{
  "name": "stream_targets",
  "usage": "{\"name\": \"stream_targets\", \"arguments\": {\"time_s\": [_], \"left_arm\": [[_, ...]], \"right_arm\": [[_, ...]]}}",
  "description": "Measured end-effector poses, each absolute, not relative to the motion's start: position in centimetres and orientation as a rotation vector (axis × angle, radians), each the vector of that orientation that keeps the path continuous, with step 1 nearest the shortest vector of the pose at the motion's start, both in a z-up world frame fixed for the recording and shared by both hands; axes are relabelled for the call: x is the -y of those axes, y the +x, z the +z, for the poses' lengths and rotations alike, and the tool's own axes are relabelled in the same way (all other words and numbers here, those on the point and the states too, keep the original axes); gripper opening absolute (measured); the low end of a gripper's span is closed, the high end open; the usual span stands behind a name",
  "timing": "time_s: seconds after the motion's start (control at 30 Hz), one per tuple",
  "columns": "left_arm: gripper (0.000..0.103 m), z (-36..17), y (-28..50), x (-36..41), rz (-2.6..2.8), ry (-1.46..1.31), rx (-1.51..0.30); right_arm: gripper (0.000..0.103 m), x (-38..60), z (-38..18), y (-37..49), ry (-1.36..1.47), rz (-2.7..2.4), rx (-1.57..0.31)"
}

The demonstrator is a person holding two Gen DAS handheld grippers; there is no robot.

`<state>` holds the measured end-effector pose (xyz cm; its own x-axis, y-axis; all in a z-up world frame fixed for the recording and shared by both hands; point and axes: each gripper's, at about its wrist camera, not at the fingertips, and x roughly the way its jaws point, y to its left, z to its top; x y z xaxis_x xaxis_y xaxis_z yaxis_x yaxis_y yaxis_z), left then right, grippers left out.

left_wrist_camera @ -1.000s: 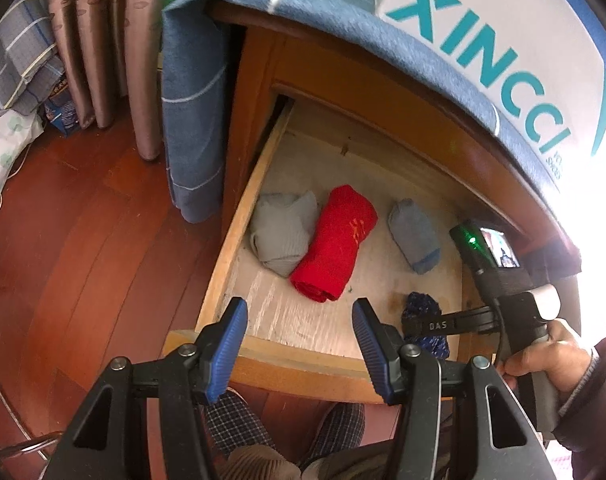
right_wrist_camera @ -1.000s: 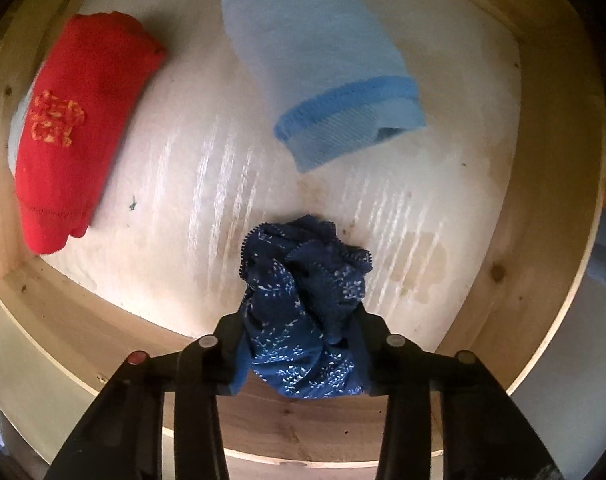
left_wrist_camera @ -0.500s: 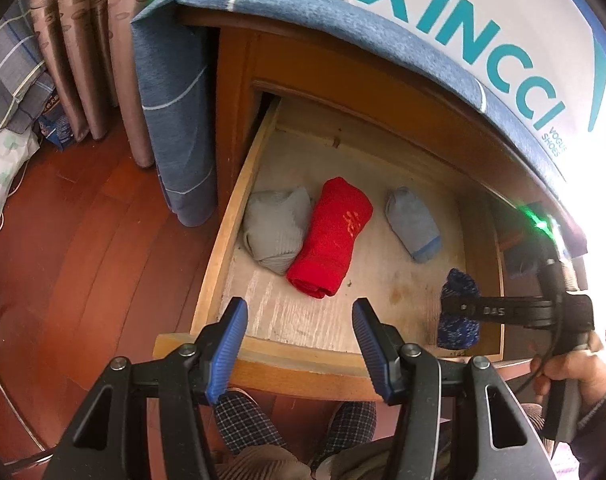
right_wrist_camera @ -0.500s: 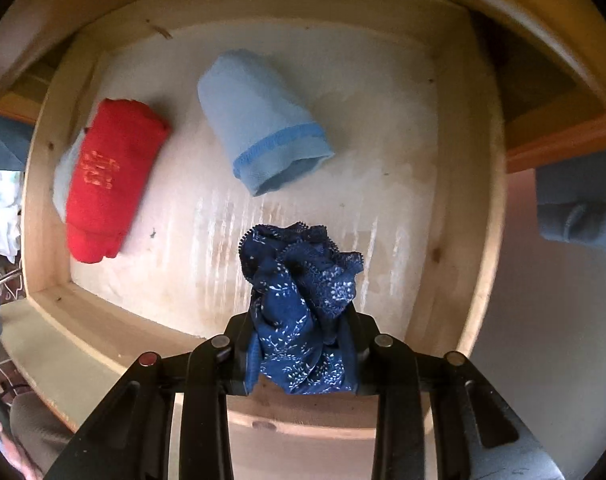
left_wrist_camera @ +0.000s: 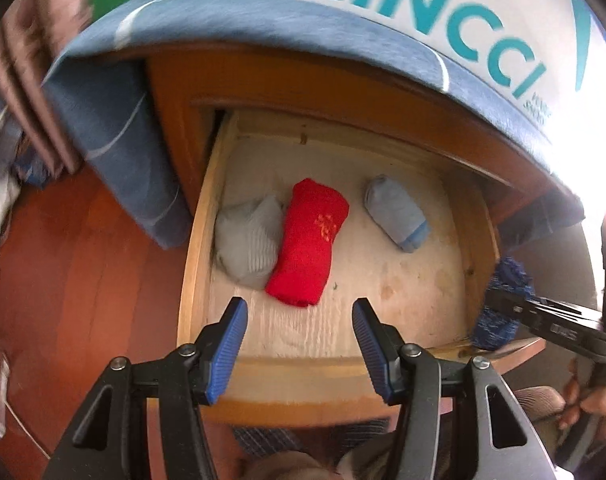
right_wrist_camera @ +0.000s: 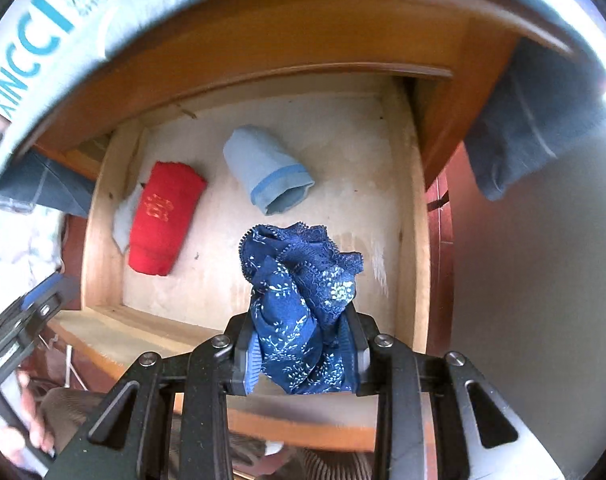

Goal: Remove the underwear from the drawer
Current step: 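Lift the navy floral underwear up from the drawer with the right tool, then lower the left tool toward the red sock while the right tool holds the navy underwear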

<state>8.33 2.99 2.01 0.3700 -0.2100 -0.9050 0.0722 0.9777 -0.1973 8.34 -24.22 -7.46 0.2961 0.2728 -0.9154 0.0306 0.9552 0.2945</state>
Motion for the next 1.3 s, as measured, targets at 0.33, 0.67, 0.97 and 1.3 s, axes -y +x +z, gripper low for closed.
{"name": "stream_targets", "arguments": {"time_s": [0.33, 0.67, 0.97, 1.3], "left_arm": [[0.056, -1.0, 12.3, 0.9, -0.285, 0.048, -1.268], [0.056, -4.6, 14.6, 2.0, -0.287, 0.157, -1.405], [0.056, -6.1, 15.9, 3.5, -0.314, 0.205, -1.468], [0.056, -7.8, 18.2, 5.2, -0.318, 0.257, -1.53]], "right_arm": [[0.03, 24.7, -7.8, 6.9, 0.39, 0.169, -1.223], [0.03, 27.5, -7.7, 5.6, 0.573, 0.137, -1.154], [0.03, 27.2, -7.9, 6.2, 0.567, 0.165, -1.172], [0.03, 26.6, -8.6, 6.8, 0.563, 0.188, -1.194]]}}
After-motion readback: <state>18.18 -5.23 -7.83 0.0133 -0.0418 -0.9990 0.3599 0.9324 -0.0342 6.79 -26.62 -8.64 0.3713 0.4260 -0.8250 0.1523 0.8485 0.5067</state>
